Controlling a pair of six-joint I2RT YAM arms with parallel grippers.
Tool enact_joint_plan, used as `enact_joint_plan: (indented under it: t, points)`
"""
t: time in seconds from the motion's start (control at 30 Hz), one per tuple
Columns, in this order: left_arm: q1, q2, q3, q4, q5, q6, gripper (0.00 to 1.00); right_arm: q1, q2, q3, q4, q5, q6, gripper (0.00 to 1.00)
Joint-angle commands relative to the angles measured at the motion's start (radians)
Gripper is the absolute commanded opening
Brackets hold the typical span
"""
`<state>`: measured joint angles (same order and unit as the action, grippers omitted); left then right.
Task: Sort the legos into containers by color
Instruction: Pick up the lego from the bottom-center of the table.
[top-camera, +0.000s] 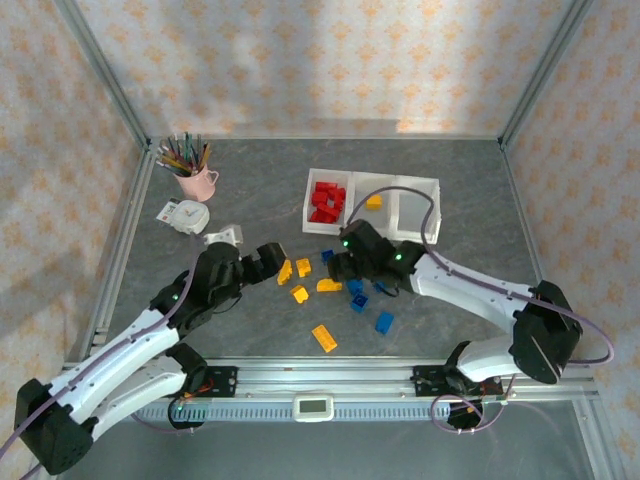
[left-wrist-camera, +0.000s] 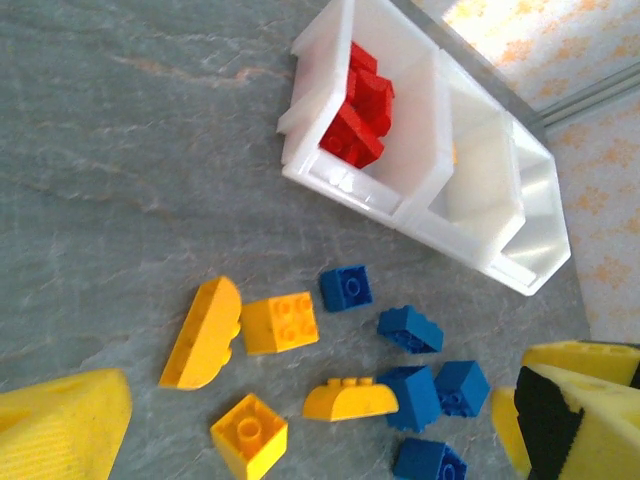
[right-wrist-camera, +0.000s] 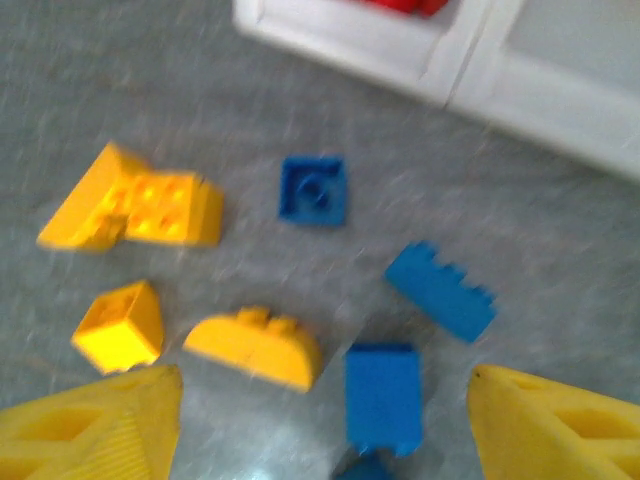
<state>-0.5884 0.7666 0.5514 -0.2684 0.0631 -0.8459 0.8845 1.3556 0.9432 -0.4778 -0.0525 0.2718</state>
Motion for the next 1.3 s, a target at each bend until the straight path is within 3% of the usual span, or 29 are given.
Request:
enact_joint_plan:
  t: [0.0, 0.17, 0.4, 0.97, 1.27]
  points:
    - [0.001, -0.075, -0.037, -0.098, -0.035, -0.048, 0.99, 0.098, -0.027, -0.041, -0.027, 0.0, 0.065, 0.76]
    - [0.001, -0.166, -0.066, -0.18, -0.058, -0.082, 0.99, 0.248, 0.007, -0.072, 0.009, 0.005, 0.125, 0.79]
    - [0.001, -0.241, -0.095, -0.234, -0.072, -0.117, 0.99, 0.366, 0.106, -0.126, 0.099, -0.019, 0.15, 0.74]
    - [0.001, -0.247, -0.108, -0.233, -0.069, -0.12, 0.99, 0.423, 0.303, -0.078, 0.119, 0.034, 0.142, 0.55]
    - [0.001, -0.226, -0.091, -0.208, -0.058, -0.114, 0.99, 0.423, 0.284, -0.042, 0.063, 0.12, 0.171, 0.31]
